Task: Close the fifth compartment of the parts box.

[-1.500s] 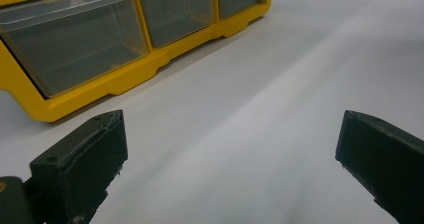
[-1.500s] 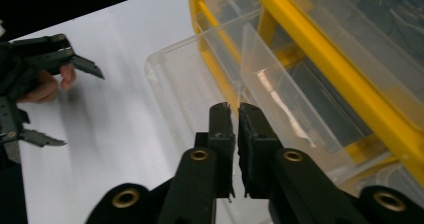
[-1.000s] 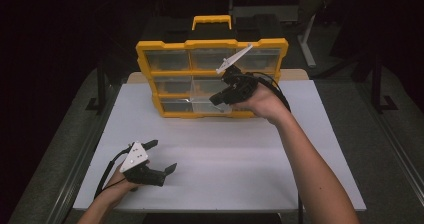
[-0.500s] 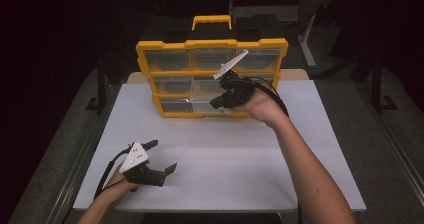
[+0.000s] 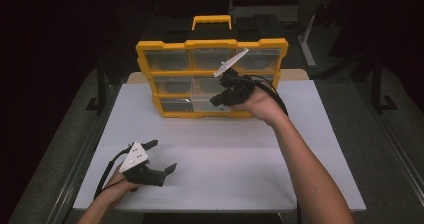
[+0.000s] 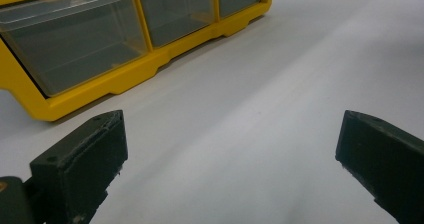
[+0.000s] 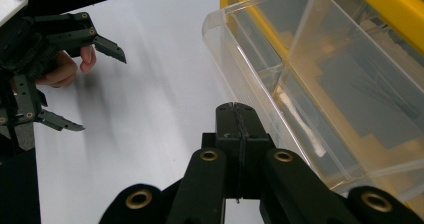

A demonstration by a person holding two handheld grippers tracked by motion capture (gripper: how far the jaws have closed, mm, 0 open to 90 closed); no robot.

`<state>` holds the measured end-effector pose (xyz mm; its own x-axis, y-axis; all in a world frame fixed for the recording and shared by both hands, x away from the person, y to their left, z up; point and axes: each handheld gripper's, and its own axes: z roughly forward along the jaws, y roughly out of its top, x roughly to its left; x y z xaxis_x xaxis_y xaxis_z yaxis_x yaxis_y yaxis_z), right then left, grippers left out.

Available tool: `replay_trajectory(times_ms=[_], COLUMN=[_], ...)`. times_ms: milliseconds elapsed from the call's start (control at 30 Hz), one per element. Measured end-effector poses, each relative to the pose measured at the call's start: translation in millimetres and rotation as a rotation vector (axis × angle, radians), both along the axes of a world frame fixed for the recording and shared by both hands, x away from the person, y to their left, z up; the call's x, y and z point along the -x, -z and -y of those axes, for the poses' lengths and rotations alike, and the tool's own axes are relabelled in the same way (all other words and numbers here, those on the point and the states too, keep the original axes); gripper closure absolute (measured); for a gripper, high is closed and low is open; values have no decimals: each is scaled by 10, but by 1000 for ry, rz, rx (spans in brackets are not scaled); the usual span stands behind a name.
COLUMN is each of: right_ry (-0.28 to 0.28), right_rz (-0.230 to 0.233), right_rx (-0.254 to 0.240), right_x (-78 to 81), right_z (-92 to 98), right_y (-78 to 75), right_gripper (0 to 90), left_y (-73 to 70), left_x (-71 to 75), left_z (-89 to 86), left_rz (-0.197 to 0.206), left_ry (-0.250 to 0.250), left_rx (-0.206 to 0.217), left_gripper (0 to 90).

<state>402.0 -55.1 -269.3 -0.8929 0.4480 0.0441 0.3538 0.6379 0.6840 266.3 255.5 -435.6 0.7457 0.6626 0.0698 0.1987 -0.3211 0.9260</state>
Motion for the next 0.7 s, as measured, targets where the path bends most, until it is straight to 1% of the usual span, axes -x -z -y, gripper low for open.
replay_trajectory(times_ms=[33, 100, 133, 233, 300, 467, 500, 700], right_ry=[7, 9, 18, 21, 32, 43, 48, 62], right_rz=[-5, 7, -1, 9, 1, 7, 1, 2], right_rx=[0, 6, 5, 2, -2, 3, 3, -5], right_x=[-2, -24, -27, -58, -67, -109, -114, -162], right_z=[-5, -5, -5, 5, 5, 4, 4, 8], right_y=[-6, -7, -12, -12, -18, -18, -21, -14], right_gripper=[887, 887, 887, 887, 887, 887, 887, 887], left_y=[1, 0, 1, 3, 3, 5, 5, 5], left_x=[-1, 0, 0, -4, -4, -5, -5, -6], left_z=[2, 3, 2, 1, 0, 0, -1, -3], left_rz=[0, 0, 0, 0, -1, -2, -2, -3], left_ry=[0, 0, 0, 1, 1, 1, 1, 0], left_rx=[2, 4, 4, 3, 1, 2, 1, 2], left_gripper=[4, 4, 4, 4, 4, 4, 4, 4])
